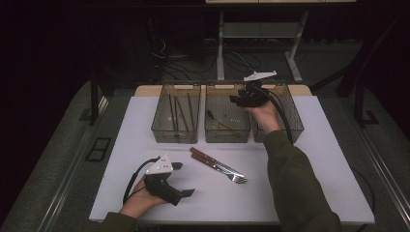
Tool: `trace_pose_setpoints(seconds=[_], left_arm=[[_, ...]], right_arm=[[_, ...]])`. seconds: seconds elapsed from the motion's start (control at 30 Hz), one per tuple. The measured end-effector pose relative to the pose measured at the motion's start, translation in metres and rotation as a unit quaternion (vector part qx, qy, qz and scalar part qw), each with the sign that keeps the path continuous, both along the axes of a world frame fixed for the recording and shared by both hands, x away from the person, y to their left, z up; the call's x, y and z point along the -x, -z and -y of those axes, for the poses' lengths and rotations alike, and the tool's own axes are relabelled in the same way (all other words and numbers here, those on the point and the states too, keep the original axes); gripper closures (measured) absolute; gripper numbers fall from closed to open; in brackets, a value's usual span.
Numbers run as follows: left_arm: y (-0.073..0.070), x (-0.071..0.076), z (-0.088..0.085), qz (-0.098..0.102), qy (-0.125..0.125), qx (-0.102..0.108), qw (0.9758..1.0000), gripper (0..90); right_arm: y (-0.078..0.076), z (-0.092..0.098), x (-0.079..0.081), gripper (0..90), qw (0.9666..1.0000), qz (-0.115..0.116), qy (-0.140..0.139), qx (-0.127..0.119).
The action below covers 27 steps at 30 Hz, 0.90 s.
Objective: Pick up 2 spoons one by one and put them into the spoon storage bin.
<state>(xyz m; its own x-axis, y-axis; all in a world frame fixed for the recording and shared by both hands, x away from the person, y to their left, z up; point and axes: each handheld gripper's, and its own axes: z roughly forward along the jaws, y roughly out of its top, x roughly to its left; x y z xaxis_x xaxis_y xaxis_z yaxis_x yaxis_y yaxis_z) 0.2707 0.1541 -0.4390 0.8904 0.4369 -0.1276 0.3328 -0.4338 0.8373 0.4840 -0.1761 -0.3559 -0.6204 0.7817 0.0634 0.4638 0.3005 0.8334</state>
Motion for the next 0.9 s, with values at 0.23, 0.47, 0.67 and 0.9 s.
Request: trace_pose_setpoints(seconds=[0.23, 0.47, 0.67, 0.9], left_arm=[[0.0, 0.001, 0.0, -0.005, -0.004, 0.0, 1.0, 0.0], [0.001, 0.001, 0.001, -0.006, -0.006, 0.002, 1.0, 0.0], [0.001, 0.001, 0.0, -0.005, -0.006, -0.003, 1.0, 0.0], [0.001, 0.001, 0.0, -0.005, -0.006, -0.007, 0.9999, 0.0]], right_arm=[[-0.001, 0.016, 0.021, 42.9, 0.9993, -0.026, -0.019, -0.02], [-0.001, 0.031, 0.047, 37.4, 0.9991, -0.022, -0.029, -0.023], [-0.002, 0.042, 0.069, 37.2, 0.9986, -0.021, -0.042, -0.026], [-0.001, 0.049, 0.091, 37.2, 0.998, -0.017, -0.058, -0.02]])
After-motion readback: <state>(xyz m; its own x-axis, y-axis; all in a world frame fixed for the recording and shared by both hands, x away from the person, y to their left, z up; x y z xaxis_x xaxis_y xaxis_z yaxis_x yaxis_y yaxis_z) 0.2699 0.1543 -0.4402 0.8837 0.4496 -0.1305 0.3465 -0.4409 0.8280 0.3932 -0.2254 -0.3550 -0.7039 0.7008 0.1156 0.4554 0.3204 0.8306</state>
